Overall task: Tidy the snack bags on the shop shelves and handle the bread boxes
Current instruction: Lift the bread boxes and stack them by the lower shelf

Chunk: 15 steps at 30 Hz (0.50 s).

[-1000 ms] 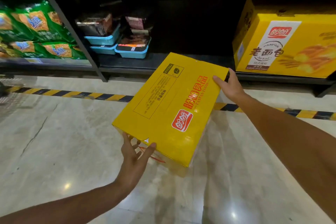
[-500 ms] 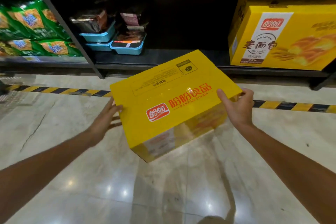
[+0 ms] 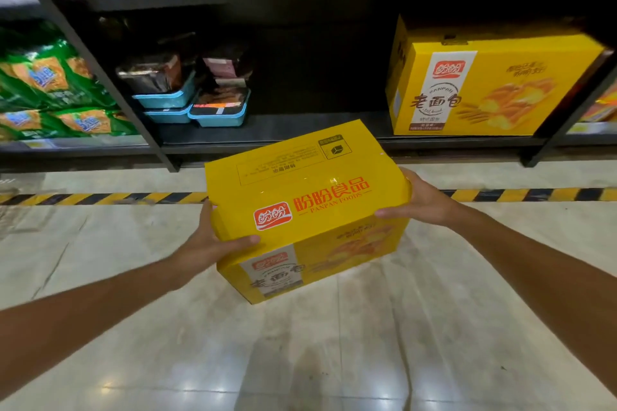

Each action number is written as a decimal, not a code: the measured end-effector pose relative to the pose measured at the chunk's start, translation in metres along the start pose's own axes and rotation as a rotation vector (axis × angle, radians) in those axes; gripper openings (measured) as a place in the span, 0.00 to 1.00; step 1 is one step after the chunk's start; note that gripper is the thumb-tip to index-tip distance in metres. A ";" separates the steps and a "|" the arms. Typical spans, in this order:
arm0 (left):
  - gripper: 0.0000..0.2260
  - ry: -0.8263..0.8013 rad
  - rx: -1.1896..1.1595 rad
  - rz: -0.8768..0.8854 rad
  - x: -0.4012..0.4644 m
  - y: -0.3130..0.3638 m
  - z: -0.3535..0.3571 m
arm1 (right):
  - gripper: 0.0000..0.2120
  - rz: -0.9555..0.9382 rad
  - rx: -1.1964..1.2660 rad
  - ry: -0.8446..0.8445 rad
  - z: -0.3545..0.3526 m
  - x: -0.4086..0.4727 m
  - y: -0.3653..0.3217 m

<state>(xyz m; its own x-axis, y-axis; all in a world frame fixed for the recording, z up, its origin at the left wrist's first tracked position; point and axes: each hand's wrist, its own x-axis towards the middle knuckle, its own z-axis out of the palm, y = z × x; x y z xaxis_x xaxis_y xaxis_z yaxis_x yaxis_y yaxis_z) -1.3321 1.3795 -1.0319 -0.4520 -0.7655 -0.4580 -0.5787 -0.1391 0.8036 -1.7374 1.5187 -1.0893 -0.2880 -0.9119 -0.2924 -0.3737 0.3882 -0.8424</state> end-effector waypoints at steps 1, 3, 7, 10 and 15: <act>0.55 0.027 -0.043 0.050 -0.002 -0.007 0.008 | 0.62 -0.010 0.010 0.011 0.000 -0.003 -0.006; 0.53 0.039 -0.101 0.126 0.000 -0.024 0.018 | 0.63 -0.034 0.013 0.002 0.002 -0.006 -0.012; 0.57 0.018 -0.158 0.211 0.012 -0.047 0.020 | 0.58 -0.032 -0.046 0.021 0.005 -0.007 -0.003; 0.58 -0.001 -0.153 0.265 0.017 -0.055 0.018 | 0.60 -0.025 -0.046 0.064 0.007 -0.003 -0.002; 0.58 0.053 -0.136 0.263 0.021 -0.057 0.007 | 0.58 -0.021 -0.017 0.107 0.010 -0.005 -0.007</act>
<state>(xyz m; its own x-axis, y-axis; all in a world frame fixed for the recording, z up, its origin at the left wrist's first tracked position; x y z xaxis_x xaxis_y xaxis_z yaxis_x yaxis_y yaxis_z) -1.3130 1.3758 -1.0900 -0.5365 -0.8174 -0.2096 -0.3486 -0.0115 0.9372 -1.7245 1.5190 -1.0862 -0.3723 -0.9006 -0.2242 -0.3956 0.3725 -0.8395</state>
